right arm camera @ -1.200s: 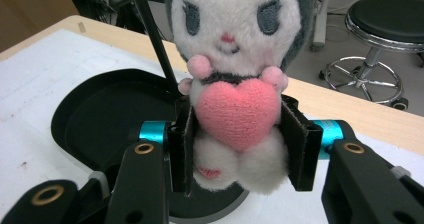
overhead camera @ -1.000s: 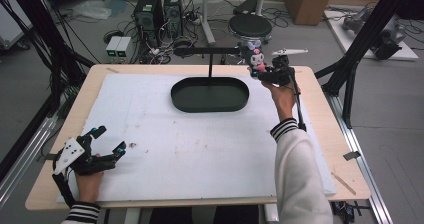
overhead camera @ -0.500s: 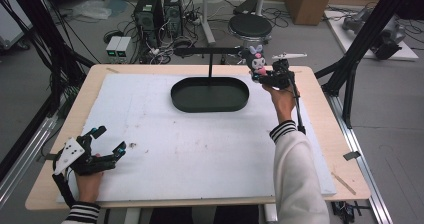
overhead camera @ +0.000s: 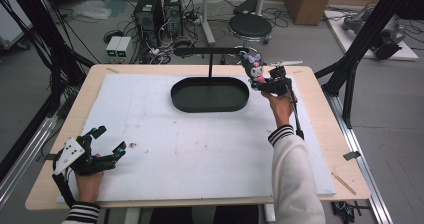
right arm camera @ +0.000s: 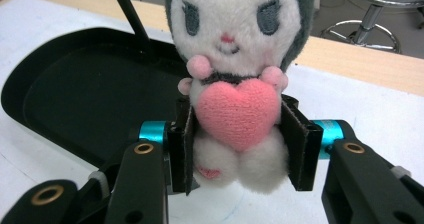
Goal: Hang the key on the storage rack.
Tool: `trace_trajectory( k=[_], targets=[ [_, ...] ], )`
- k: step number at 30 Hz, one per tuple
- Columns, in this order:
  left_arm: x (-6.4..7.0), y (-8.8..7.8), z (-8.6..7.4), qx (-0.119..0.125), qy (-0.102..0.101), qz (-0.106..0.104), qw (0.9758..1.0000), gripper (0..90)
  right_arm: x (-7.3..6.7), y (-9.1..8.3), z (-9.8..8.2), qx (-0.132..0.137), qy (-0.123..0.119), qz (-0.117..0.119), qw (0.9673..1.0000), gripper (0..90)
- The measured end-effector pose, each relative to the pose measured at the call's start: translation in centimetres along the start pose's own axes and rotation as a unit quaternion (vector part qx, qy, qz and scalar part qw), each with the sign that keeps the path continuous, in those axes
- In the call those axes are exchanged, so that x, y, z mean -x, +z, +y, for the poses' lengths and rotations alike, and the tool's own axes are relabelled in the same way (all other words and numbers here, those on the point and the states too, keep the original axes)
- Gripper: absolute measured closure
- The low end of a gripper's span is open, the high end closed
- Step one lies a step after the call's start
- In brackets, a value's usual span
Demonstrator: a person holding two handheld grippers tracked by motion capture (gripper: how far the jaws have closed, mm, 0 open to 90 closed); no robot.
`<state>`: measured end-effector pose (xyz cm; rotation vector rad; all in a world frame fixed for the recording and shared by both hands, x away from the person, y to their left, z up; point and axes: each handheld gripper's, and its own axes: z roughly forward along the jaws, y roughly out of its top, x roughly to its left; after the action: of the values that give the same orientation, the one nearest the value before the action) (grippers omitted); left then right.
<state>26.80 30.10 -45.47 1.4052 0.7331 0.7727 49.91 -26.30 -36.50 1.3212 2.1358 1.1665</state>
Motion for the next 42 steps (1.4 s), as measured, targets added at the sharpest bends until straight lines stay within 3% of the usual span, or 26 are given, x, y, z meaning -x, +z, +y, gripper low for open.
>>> trace_trajectory(
  k=[2, 10, 12, 13, 14, 16, 17, 20, 23, 24, 27, 28, 29, 30, 31, 33, 35, 37, 38, 39, 42],
  targets=[
    [0.0, 0.0, 0.0, 0.001, 0.000, 0.000, 1.0000, 8.8, -0.1, 0.3, -0.1, -0.006, -0.010, -0.001, 0.9999, 55.3],
    [0.0, 0.0, 0.0, 0.001, 0.000, 0.001, 1.0000, 8.8, -0.2, 0.8, -0.3, -0.012, -0.015, 0.000, 0.9998, 55.1],
    [0.0, 0.0, 0.0, 0.001, 0.000, 0.001, 1.0000, 8.8, -0.2, 0.9, -0.3, -0.013, -0.016, 0.007, 0.9998, 53.3],
    [0.0, 0.0, 0.0, 0.001, 0.000, 0.001, 1.0000, 8.8, -0.2, 1.0, -0.3, -0.017, -0.019, 0.021, 0.9995, 51.0],
    [0.0, 0.0, 0.0, 0.001, 0.000, 0.001, 1.0000, 8.8, -0.2, 1.1, -0.4, -0.024, -0.019, 0.029, 0.9991, 46.6],
    [0.0, 0.0, 0.0, 0.001, 0.002, 0.000, 1.0000, 8.8, -0.5, 1.1, -0.4, -0.023, -0.024, 0.025, 0.9991, 18.2],
    [0.0, -0.1, 0.0, 0.002, 0.002, 0.000, 1.0000, 8.8, -0.6, 1.1, -0.5, -0.021, -0.021, 0.014, 0.9995, 9.1],
    [0.0, -0.1, 0.0, 0.002, 0.002, 0.000, 1.0000, 8.8, -1.0, 0.2, -0.9, -0.003, -0.042, 0.018, 0.9990, 5.2],
    [0.0, -0.1, 0.0, 0.002, 0.002, 0.001, 1.0000, 8.8, -1.2, -0.6, -1.2, 0.013, -0.046, 0.023, 0.9986, 0.4],
    [0.0, -0.1, 0.0, 0.001, 0.001, 0.001, 1.0000, 8.8, -1.3, -1.8, -1.6, 0.026, -0.054, 0.040, 0.9974, 0.4],
    [0.0, -0.1, 0.0, 0.002, 0.001, 0.001, 1.0000, 8.8, -1.7, -3.8, -2.4, 0.059, -0.070, 0.064, 0.9938, 0.4],
    [0.0, -0.1, 0.0, 0.002, 0.001, 0.001, 1.0000, 8.8, -1.7, -3.8, -2.4, 0.059, -0.070, 0.064, 0.9938, 0.4],
    [0.0, -0.1, 0.0, 0.002, 0.001, 0.001, 1.0000, 8.8, -2.0, -5.1, -3.1, 0.077, -0.080, 0.079, 0.9906, 0.4],
    [0.0, -0.1, 0.0, 0.002, 0.001, 0.002, 1.0000, 8.8, -2.0, -5.1, -3.1, 0.077, -0.080, 0.079, 0.9906, 0.4],
    [0.0, 0.0, 0.0, 0.002, 0.001, 0.002, 1.0000, 8.8, -2.2, -6.4, -4.0, 0.089, -0.093, 0.093, 0.9874, 0.4],
    [0.0, -0.1, 0.0, 0.001, 0.003, 0.000, 1.0000, 8.8, -2.4, -7.5, -5.1, 0.102, -0.103, 0.105, 0.9838, 0.4],
    [0.0, -0.1, 0.0, 0.002, 0.001, 0.000, 1.0000, 8.8, -2.6, -8.4, -6.2, 0.116, -0.111, 0.109, 0.9809, 0.4],
    [0.0, 0.0, 0.0, 0.002, 0.000, 0.002, 1.0000, 8.8, -2.8, -8.7, -6.5, 0.104, -0.116, 0.108, 0.9820, 0.4],
    [0.0, 0.0, 0.0, 0.001, 0.000, 0.002, 1.0000, 8.8, -3.0, -9.6, -7.9, 0.127, -0.133, 0.093, 0.9785, 0.4],
    [0.0, 0.0, 0.0, 0.002, 0.001, 0.001, 1.0000, 8.8, -2.9, -9.8, -8.5, 0.134, -0.132, 0.095, 0.9775, 0.4],
    [0.0, -0.1, 0.0, 0.002, 0.002, 0.001, 1.0000, 8.8, -2.8, -10.1, -9.6, 0.135, -0.125, 0.096, 0.9782, 0.4]
  ],
)
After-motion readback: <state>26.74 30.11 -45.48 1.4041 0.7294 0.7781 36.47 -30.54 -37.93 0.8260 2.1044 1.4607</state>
